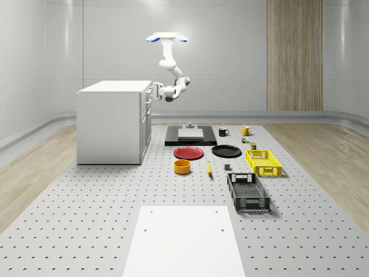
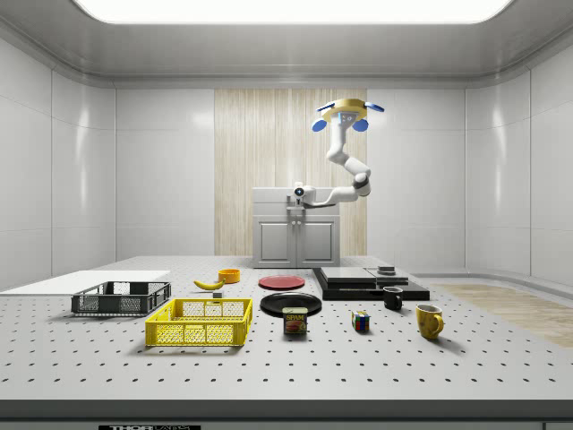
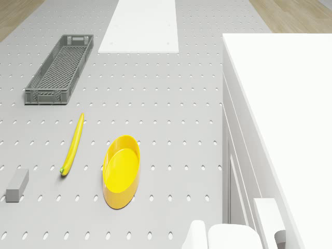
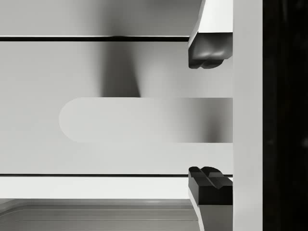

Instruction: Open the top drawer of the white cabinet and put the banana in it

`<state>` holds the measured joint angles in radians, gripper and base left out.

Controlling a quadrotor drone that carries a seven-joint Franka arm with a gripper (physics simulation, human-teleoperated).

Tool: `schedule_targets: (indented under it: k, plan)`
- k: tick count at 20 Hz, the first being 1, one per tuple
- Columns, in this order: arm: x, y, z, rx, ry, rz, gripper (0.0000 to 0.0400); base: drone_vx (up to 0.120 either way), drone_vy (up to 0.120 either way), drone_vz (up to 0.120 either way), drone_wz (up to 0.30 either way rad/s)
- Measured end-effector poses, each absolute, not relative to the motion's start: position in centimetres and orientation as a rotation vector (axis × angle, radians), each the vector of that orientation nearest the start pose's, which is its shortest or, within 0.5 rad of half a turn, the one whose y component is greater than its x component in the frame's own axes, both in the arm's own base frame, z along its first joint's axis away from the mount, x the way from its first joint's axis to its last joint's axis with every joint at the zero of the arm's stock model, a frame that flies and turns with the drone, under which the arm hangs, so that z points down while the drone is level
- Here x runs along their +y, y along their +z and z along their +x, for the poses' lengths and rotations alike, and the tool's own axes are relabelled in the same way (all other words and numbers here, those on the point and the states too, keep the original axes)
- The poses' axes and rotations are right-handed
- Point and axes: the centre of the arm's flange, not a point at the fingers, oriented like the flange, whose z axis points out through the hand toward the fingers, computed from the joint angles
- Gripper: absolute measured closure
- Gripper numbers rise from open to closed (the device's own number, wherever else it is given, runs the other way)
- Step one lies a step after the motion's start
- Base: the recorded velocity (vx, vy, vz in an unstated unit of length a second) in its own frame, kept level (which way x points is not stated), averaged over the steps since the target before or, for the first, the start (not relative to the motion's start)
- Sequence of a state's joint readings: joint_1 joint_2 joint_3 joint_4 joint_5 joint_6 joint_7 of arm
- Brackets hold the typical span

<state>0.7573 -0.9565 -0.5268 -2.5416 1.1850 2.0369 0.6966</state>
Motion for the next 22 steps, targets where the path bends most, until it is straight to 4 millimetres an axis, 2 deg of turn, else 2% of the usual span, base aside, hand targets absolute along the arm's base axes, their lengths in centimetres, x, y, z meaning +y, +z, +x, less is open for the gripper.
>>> schedule_targets:
  k: [3, 7, 10, 14, 22]
  plan:
    - [7.4, 61.1, 32.0, 0.611, 0.613, -1.483, 0.0229, 0.0, 0.0, 0.0, 0.0]
    - [7.4, 61.1, 32.0, 0.611, 0.613, -1.483, 0.0271, 0.0, 0.0, 0.0, 0.0]
    - [7.4, 61.1, 32.0, 0.613, 0.615, -1.482, 0.0284, 0.0, 0.0, 0.0, 0.0]
    - [7.3, 61.2, 32.0, 0.617, 0.616, -1.486, 0.0278, 0.0, 0.0, 0.0, 0.0]
    - [6.2, 61.1, 32.0, 0.621, 0.621, -1.483, 0.0285, 0.0, 0.0, 0.0, 0.0]
